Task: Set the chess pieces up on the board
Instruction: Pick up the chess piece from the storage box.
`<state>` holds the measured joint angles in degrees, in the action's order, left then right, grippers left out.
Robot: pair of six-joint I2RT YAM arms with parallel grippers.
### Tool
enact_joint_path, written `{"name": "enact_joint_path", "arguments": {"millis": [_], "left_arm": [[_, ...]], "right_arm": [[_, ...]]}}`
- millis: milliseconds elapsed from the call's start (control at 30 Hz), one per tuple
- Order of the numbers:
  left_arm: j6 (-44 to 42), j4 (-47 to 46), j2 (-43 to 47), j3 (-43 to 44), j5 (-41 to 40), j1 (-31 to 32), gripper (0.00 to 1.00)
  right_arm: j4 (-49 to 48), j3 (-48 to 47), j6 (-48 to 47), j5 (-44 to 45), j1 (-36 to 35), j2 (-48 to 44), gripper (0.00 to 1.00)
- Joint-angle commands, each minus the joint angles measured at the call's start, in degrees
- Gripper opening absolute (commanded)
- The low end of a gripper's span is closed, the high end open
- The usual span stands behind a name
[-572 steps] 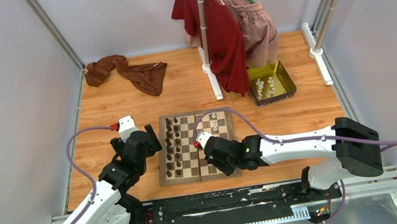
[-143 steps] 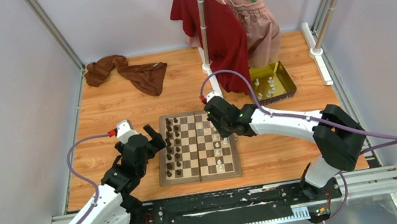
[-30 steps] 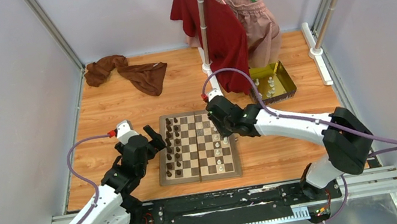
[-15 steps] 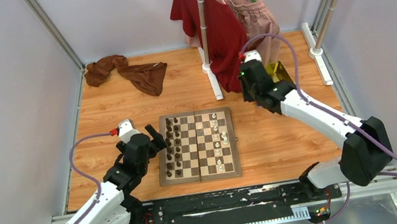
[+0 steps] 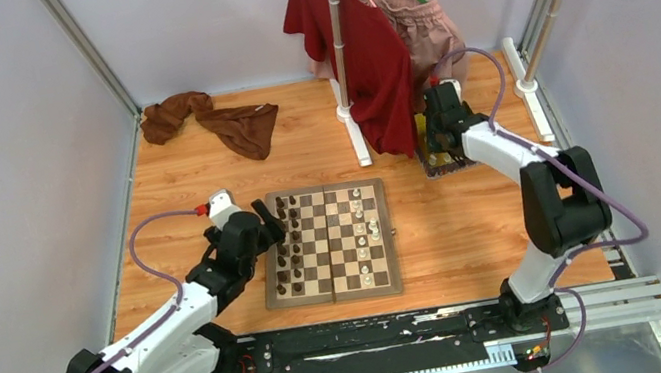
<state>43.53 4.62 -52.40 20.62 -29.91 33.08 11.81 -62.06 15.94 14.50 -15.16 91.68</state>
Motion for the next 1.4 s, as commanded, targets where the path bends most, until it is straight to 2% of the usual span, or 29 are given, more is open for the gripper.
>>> {"name": "enact_joint_path", "arguments": {"millis": [0, 233, 500, 967, 1367], "left_arm": [[0.1, -3.9, -1.6, 2.9, -1.7, -0.3, 1.00], [-0.6, -4.4, -4.6, 4.2, -2.5, -0.3, 1.00], [-0.9, -7.3, -9.5, 5.8, -2.2, -0.3, 1.00], [-1.0, -8.8, -13.4, 7.4, -1.7, -0.3, 1.00], [-1.2, -8.0, -12.3, 7.3, -1.5, -0.3, 1.00]], "right_arm": [[-2.6, -6.1, 0.9, -2.4, 2.4, 5.4, 0.31], [-2.6, -12.7, 0.0, -4.3, 3.7, 13.1, 0.31], [-2.8, -15.7, -0.6, -5.5, 5.4, 18.0, 0.31], [-2.9, -17.4, -0.9, -7.6, 6.3, 21.0, 0.30], [-2.6, -15.6, -0.1, -9.4, 6.2, 20.6, 0.26]]}}
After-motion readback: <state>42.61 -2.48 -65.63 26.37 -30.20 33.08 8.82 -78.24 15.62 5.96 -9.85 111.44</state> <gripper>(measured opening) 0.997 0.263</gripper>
